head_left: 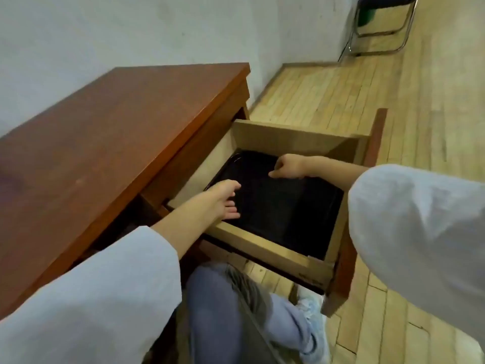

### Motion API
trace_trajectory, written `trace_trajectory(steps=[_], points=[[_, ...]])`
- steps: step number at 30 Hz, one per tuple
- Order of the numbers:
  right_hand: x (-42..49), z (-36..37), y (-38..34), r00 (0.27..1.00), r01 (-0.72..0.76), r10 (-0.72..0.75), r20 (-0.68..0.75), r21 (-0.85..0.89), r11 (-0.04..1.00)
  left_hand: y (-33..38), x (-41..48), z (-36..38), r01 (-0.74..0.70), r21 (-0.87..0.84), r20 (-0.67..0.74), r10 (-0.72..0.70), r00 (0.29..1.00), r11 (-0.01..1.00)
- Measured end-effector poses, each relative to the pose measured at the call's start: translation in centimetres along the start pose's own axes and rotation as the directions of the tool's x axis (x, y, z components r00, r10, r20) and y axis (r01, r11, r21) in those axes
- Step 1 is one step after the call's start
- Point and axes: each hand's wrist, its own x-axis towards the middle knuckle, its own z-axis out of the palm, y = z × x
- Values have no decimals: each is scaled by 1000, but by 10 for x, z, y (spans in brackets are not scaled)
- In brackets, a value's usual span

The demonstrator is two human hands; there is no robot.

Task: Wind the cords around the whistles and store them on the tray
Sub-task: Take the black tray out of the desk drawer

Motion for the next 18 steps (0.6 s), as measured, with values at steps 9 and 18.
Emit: trace_trajectory(steps=[9, 18], points=[[34, -23, 28, 990, -120, 110, -84, -127, 985, 6, 32, -1, 233, -377, -6, -253, 967, 897], [52, -11, 34, 989, -144, 139, -47, -145, 979, -9, 55, 15, 284, -442, -50, -339, 939, 851]])
